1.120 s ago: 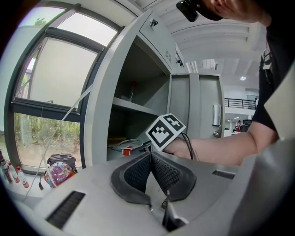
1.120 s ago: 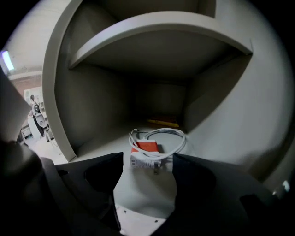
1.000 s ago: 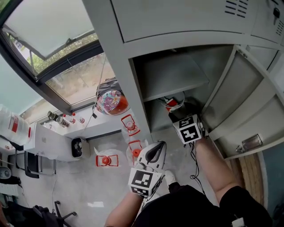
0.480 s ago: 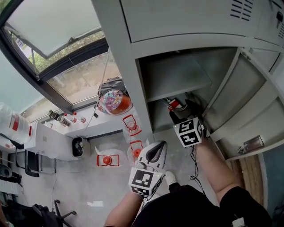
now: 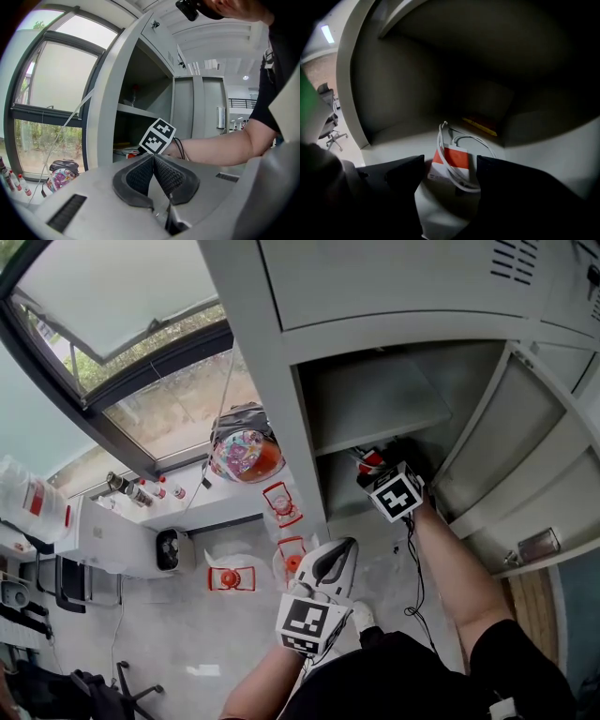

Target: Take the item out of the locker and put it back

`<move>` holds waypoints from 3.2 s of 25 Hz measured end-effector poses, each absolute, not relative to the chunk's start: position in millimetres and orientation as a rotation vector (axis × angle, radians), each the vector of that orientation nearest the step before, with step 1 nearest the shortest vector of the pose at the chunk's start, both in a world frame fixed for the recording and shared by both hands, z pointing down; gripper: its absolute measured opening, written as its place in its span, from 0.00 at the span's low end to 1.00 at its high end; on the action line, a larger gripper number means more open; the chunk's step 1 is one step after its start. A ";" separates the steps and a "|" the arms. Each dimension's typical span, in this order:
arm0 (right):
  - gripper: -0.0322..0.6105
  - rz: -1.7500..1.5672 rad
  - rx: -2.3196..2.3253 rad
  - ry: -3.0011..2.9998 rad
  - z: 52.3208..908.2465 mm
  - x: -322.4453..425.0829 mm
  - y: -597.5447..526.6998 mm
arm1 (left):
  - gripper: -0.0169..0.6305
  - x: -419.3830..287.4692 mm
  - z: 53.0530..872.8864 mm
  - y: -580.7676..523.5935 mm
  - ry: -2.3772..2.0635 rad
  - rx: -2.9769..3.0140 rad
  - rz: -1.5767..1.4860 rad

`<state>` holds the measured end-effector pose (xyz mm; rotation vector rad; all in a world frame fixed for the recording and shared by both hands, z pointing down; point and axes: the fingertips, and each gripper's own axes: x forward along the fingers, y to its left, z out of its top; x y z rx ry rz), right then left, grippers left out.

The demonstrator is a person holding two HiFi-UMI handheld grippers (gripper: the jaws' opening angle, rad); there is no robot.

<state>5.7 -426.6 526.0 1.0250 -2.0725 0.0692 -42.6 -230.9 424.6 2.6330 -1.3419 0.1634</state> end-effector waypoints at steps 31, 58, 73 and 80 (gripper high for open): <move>0.57 0.309 1.036 -2.170 526.9 3.8 -425.1 | 0.05 -43.0 425.8 -216.1 -1.364 2.614 0.161; 0.56 0.040 1.122 -2.211 511.3 -4.7 -370.5 | 0.05 -57.3 419.1 -177.8 -1.382 2.628 0.173; 0.56 -0.002 1.211 -2.253 469.0 -4.3 -287.7 | 0.05 -66.1 411.3 -110.3 -1.342 2.678 0.173; 0.56 -0.021 1.255 -2.267 456.1 -3.4 -241.7 | 0.05 -70.1 414.5 -75.0 -1.298 2.693 0.176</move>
